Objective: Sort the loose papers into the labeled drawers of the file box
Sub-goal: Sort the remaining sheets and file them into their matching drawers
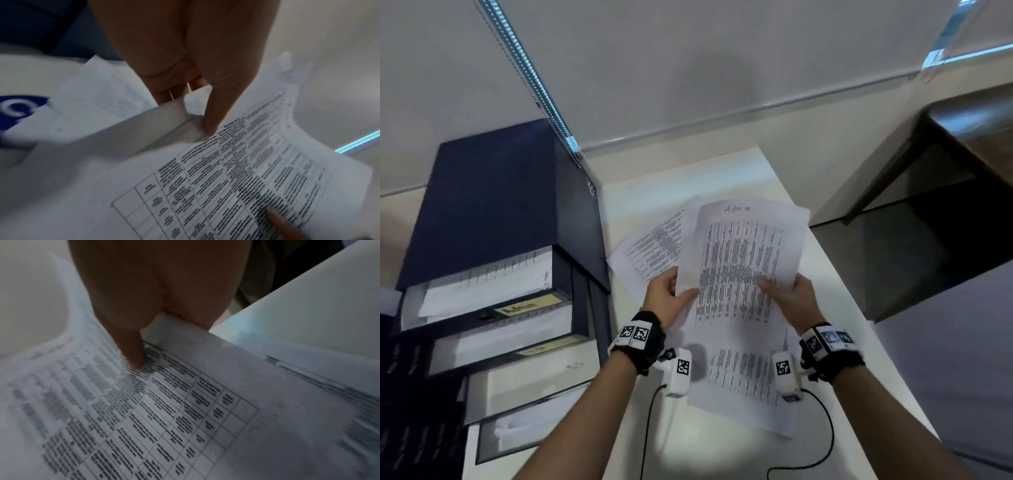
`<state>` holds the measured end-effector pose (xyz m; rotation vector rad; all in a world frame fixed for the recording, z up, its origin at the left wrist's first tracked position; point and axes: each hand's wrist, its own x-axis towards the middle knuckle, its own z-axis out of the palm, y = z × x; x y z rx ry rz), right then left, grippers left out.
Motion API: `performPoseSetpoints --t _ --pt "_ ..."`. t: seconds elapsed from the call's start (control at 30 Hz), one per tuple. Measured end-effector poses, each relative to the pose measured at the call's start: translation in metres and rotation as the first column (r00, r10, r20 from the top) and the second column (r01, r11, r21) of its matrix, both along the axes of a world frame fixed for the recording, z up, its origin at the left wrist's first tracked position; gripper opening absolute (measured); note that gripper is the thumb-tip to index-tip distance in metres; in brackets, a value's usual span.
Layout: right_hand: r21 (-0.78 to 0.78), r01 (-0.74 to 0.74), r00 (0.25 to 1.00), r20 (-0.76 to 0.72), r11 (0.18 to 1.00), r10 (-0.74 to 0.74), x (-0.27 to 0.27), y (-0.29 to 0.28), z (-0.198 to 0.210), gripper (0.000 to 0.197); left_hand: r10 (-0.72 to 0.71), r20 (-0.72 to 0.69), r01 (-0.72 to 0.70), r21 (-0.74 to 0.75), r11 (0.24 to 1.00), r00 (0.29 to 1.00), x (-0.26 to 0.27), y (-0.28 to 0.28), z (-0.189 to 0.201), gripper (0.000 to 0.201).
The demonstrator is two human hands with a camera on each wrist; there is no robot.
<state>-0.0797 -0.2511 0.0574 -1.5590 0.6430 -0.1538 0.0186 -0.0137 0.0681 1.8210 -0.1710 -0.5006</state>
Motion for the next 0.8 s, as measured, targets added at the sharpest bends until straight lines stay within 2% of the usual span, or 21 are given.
performPoseSetpoints --t 0.07,0.17,0.2,0.27,0.33,0.37,0.43,0.5,0.57,0.67,0.73,0.8 --pt "0.015 -0.002 0.996 0.088 1.0 0.0 0.004 -0.002 0.022 0.029 0.026 0.061 -0.021 -0.09 0.996 0.998 0.004 0.004 0.029 0.033" --pt "-0.047 -0.024 0.982 0.185 0.999 0.032 0.012 0.002 0.051 0.039 0.084 0.174 -0.061 -0.129 0.99 0.981 0.001 0.016 0.067 0.008" --pt "-0.083 -0.038 0.977 0.206 0.996 0.054 0.016 0.005 0.059 0.045 0.123 0.213 -0.099 -0.12 0.988 0.969 0.001 0.023 0.075 0.018" --pt "-0.098 -0.102 0.969 0.217 0.99 0.121 0.023 0.018 0.077 0.055 0.219 0.236 -0.196 -0.12 0.973 0.947 -0.001 0.044 0.089 0.018" --pt "-0.096 -0.178 0.947 0.255 0.979 0.197 0.029 0.037 0.095 0.055 0.292 0.272 -0.278 -0.089 0.956 0.917 -0.006 0.066 0.101 0.046" --pt "-0.125 -0.218 0.929 0.277 0.968 0.245 0.03 0.049 0.105 0.059 0.313 0.273 -0.296 -0.102 0.95 0.91 -0.011 0.079 0.109 0.049" --pt "-0.211 -0.29 0.883 0.316 0.934 0.346 0.032 0.077 0.12 0.068 0.34 0.288 -0.313 -0.137 0.94 0.895 -0.019 0.108 0.121 0.041" --pt "-0.311 -0.37 0.829 0.315 0.875 0.462 0.035 0.104 0.128 0.063 0.348 0.273 -0.327 -0.123 0.937 0.897 -0.029 0.142 0.13 0.053" --pt "-0.354 -0.476 0.783 0.246 0.805 0.571 0.038 0.13 0.134 0.051 0.369 0.235 -0.352 -0.11 0.929 0.899 -0.036 0.181 0.132 0.063" --pt "-0.22 -0.661 0.712 0.118 0.718 0.692 0.037 0.178 0.145 0.04 0.435 0.135 -0.42 -0.123 0.899 0.89 -0.047 0.239 0.139 0.061" --pt "-0.093 -0.708 0.693 0.098 0.7 0.714 0.037 0.212 0.149 0.038 0.415 0.096 -0.405 -0.104 0.908 0.905 -0.06 0.274 0.146 0.054" --pt "0.067 -0.701 0.713 0.07 0.71 0.697 0.038 0.244 0.152 0.037 0.39 0.056 -0.387 -0.058 0.92 0.919 -0.075 0.3 0.152 0.05"
